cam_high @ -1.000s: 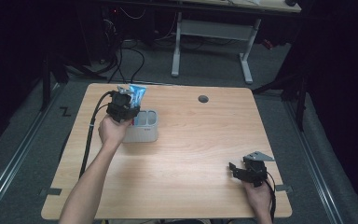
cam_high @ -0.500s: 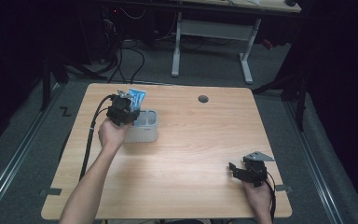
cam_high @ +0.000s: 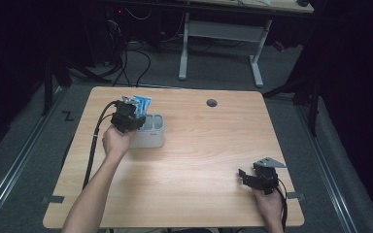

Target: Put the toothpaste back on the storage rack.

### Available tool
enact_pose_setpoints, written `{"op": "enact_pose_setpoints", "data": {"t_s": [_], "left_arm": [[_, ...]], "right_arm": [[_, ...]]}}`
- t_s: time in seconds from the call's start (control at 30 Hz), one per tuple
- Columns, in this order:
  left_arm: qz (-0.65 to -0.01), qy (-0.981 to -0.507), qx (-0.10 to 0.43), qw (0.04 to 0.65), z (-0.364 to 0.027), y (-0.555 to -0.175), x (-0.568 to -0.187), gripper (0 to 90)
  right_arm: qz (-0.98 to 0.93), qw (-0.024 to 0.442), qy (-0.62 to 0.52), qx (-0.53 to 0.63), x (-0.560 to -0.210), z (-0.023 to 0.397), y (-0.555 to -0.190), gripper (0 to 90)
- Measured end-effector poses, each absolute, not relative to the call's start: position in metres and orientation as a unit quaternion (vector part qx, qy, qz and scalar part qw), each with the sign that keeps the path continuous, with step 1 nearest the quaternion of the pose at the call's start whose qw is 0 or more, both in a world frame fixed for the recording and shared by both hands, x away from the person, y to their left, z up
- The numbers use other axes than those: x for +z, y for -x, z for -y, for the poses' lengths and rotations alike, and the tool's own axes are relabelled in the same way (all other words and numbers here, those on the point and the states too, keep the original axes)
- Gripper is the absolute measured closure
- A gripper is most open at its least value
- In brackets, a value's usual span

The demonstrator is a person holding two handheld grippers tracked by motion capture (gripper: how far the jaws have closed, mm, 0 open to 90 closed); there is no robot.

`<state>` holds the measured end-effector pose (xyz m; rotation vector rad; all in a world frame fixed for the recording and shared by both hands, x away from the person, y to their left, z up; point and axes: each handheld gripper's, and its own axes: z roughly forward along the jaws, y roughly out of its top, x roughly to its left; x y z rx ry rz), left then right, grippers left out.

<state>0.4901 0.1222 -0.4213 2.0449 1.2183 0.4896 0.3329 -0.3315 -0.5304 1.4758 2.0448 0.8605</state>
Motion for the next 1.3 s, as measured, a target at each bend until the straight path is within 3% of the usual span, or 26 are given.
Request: {"op": "enact_pose_setpoints", "data": {"t_s": [0.47, 0.7, 0.83, 1.3], "left_arm": [[-0.463, -0.793, 0.195, 0.343, -0.122, -0.486, -0.422, 64.2], [-0.463, -0.792, 0.195, 0.347, -0.125, -0.483, -0.417, 51.3], [-0.464, -0.788, 0.202, 0.351, -0.128, -0.481, -0.414, 48.9], [-0.466, -0.769, 0.222, 0.377, -0.143, -0.469, -0.398, 48.0]], "right_arm": [[-0.746, 0.236, -0.538, 0.314, -0.530, 0.331, -0.333, 31.2], [-0.746, 0.237, -0.538, 0.314, -0.530, 0.332, -0.333, 31.2], [-0.745, 0.237, -0.538, 0.314, -0.530, 0.332, -0.333, 31.2], [-0.745, 0.237, -0.539, 0.314, -0.530, 0.332, -0.333, 31.2]]}}
